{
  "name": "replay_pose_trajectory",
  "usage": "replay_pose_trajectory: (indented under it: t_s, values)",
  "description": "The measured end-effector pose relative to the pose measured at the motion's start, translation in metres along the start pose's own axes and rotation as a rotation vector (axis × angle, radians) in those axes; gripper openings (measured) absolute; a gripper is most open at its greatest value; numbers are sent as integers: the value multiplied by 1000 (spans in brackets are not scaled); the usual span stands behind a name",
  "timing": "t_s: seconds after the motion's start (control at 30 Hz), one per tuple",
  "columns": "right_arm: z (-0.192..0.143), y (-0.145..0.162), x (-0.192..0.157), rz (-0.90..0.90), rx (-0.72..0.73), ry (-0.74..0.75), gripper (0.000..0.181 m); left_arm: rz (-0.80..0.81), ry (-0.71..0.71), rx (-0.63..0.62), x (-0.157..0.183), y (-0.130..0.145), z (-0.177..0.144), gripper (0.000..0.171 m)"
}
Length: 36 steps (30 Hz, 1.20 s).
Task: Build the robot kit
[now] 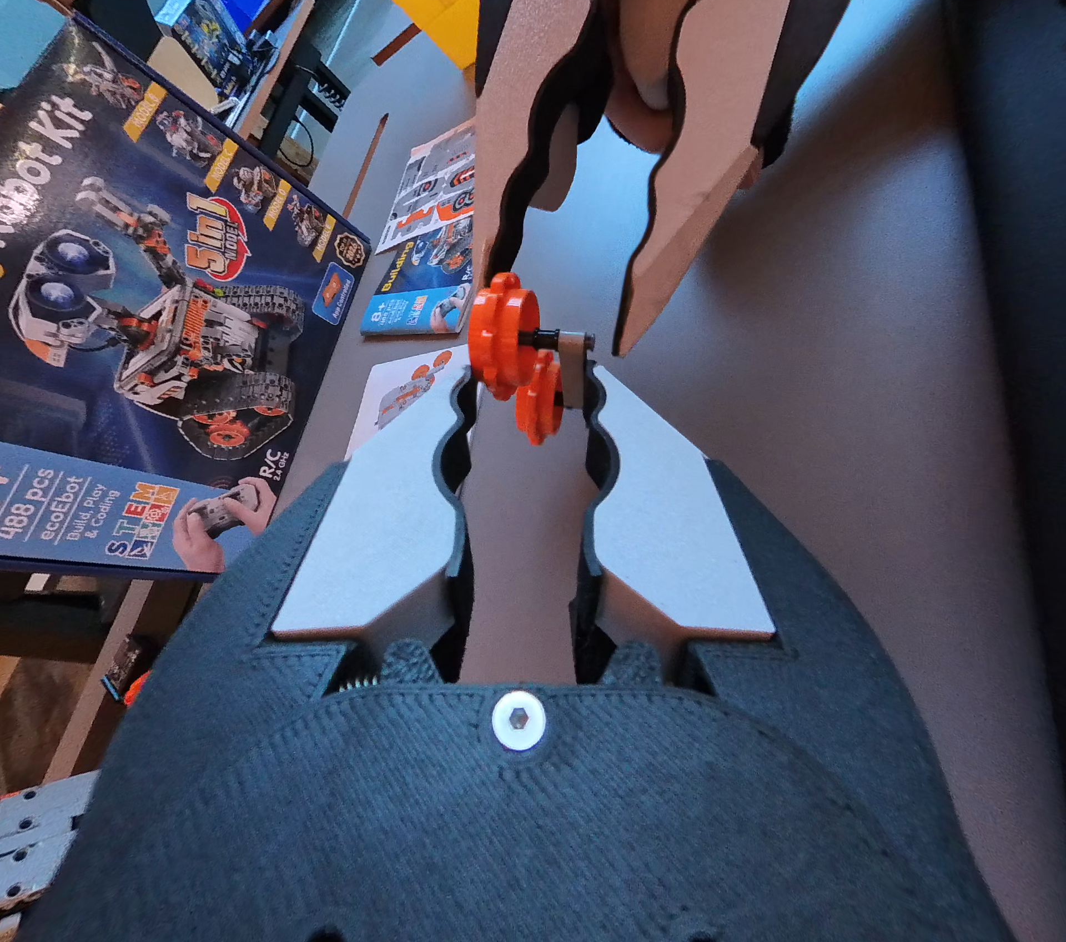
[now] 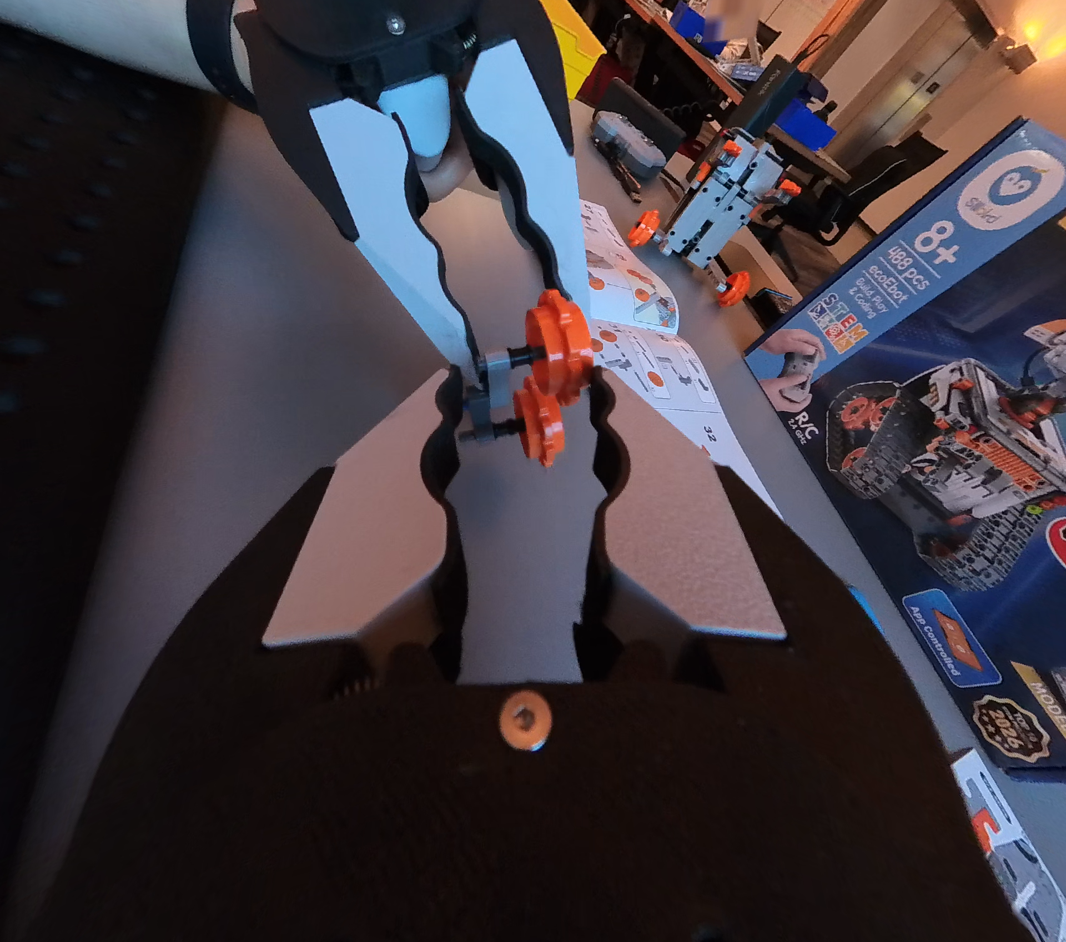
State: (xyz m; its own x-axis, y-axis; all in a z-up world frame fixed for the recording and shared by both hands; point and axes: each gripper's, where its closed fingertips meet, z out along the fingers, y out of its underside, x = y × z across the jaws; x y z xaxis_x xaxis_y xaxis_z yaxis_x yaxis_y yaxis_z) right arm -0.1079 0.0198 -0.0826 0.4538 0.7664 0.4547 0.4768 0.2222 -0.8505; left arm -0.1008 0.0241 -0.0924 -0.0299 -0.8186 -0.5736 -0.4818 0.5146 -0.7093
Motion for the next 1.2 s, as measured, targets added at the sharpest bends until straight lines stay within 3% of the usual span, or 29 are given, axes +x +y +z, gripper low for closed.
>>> replay_pose_trajectory:
  t_s: [0.07,0.27,0.4,0.43,0.5,0.67,0.8,0.9,1.2]
  values:
    - [1,0,2,10,-3,13,43,14,2,4,1,-1,0,32]
    - [-3,-2,-1,-51,1,-8,20,50,63,-8,16,2,5,30]
    - [-3,1,-8,-85,-7,-41,27,31,104,-18,21,4,6,30]
    - [-3,1,-12,-82,-6,-78,41,26,96,-16,19,4,6,30]
    - [-2,3,-15,-91,-10,-90,50,7,98,-10,16,3,4,30]
    - [0,3,-15,-299,-58,-18,62,17,119,6,18,0,0,30]
    - [4,11,-21,-359,-135,-33,46,97,124,-33,26,4,3,30]
    - [8,17,-23,-368,-181,-35,46,115,130,-51,31,5,6,30]
    - [7,21,-16,-335,-230,-3,37,32,123,-55,22,12,6,32]
